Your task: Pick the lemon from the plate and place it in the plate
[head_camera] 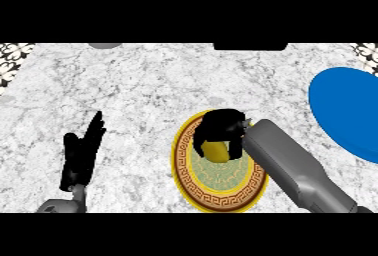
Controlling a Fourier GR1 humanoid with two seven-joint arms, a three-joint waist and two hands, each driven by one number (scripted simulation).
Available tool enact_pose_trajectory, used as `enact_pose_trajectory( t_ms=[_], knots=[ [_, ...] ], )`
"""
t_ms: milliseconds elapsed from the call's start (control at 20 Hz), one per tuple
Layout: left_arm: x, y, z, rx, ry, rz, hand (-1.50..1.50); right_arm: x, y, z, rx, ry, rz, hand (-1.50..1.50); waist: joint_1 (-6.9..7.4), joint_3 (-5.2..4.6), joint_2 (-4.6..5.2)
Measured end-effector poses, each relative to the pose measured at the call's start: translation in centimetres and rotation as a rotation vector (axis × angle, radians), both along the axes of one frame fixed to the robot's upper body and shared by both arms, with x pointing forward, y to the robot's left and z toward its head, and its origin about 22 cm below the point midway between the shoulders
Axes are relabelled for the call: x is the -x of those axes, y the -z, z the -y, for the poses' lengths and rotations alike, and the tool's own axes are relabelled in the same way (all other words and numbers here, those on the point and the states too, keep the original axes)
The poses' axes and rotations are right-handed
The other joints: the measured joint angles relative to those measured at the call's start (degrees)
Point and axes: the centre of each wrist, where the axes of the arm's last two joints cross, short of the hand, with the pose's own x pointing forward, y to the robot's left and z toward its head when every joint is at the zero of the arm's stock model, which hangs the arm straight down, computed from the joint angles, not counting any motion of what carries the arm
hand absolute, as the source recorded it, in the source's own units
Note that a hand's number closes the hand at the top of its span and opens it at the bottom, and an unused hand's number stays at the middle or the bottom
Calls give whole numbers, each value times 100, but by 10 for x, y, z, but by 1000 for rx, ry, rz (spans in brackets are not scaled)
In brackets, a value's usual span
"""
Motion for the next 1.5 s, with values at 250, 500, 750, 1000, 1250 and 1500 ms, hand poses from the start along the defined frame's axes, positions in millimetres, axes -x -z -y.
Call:
enact_pose_trajectory(
  t_ms=[250, 500, 750, 1000, 1250, 1500],
  knots=[
    [2, -3, 1, -4, 1, -2, 0, -7, -3, -2, -55, 10, 36, 150, -4, -1, 3],
    [3, -3, -4, -5, -16, -1, 0, -21, -7, 33, -142, 290, 111, 150, -98, 1, -3],
    [9, 0, -13, -5, -61, -14, 0, -35, -13, 123, -163, 898, 204, 150, -420, 2, -52],
    [10, 0, -14, -1, -60, -18, 0, -41, -40, 158, -258, 1304, 354, 150, -357, -7, -72],
    [9, -1, -14, -2, -55, -18, 0, -38, -77, 175, -404, 1545, 553, 150, -322, -10, -85],
    [9, -3, -13, -4, -37, -9, 0, -19, -105, 200, -448, 1720, 654, 150, -223, -8, -59]
  ],
)
